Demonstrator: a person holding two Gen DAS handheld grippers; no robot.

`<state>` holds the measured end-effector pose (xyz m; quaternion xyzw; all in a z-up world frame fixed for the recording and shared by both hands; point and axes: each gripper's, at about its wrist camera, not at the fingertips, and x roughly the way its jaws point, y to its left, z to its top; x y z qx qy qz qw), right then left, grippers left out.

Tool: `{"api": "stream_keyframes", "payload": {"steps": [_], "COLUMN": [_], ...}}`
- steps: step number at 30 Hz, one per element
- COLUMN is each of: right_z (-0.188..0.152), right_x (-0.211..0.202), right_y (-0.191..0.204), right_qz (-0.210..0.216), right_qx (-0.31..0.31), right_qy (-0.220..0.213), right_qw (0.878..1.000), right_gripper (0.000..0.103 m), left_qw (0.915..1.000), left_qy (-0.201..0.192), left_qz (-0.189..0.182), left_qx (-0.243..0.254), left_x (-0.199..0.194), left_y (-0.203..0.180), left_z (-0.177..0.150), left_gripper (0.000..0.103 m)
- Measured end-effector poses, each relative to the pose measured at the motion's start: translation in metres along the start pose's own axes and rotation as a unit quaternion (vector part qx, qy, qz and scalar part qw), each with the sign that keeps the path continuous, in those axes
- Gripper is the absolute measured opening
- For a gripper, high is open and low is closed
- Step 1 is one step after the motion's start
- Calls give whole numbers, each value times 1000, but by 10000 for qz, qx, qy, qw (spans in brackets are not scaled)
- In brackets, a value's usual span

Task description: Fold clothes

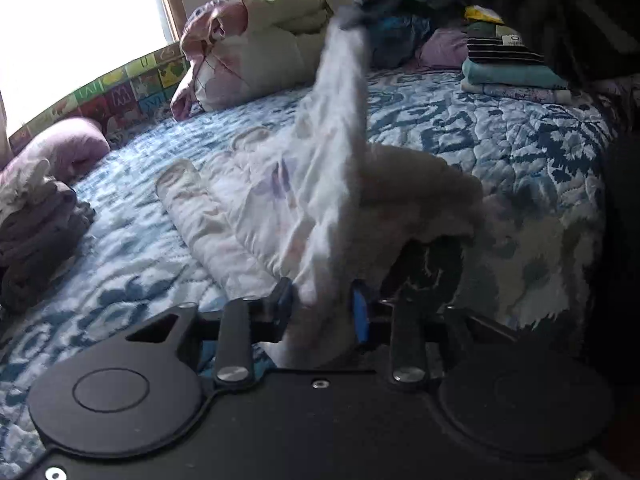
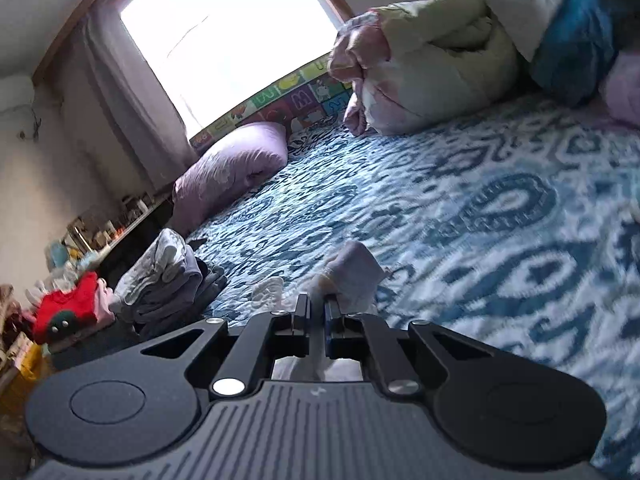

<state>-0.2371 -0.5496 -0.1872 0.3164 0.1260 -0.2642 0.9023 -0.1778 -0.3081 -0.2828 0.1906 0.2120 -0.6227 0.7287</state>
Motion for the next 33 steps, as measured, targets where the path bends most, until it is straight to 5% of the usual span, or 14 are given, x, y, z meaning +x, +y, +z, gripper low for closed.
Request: {"api": "stream_keyframes", "payload": {"steps": [4, 8, 12, 18, 25, 29, 33], "right_z": [11, 18, 20, 10, -1, 9, 22], "right_x": [19, 52, 96, 158, 215, 221, 186], "right_y": [29, 63, 88, 118, 127, 121, 105], "right_qz": [-5, -39, -150, -272, -367, -141, 77], "right_qx": [-320, -746, -1176, -1810, -2111, -1860, -1888], "right_qy": [39, 216, 566, 1061, 1529, 1639, 1500], "right_qw": [9995, 9970, 9913, 9774, 9647, 9687, 9705], "right_gripper": [8, 8, 8, 8, 8, 9, 27], "left_qw": [9996, 9919, 9746, 9328, 8990, 8904, 8867], "left_qy": [67, 98, 124, 174, 287, 297, 195], "left_qz": [-68, -477, -865, -1423, -1736, -1808, -1835], "left_qx": [-251, -1174, -2063, -3307, -4011, -4167, -4239], "left_x": [4, 4, 4, 8, 13, 13, 7], "left_y": [7, 30, 52, 83, 98, 101, 103], "left_z": [-3, -4, -7, -19, -28, -30, -28], "left_gripper": [22, 21, 21, 21, 21, 21, 25]}}
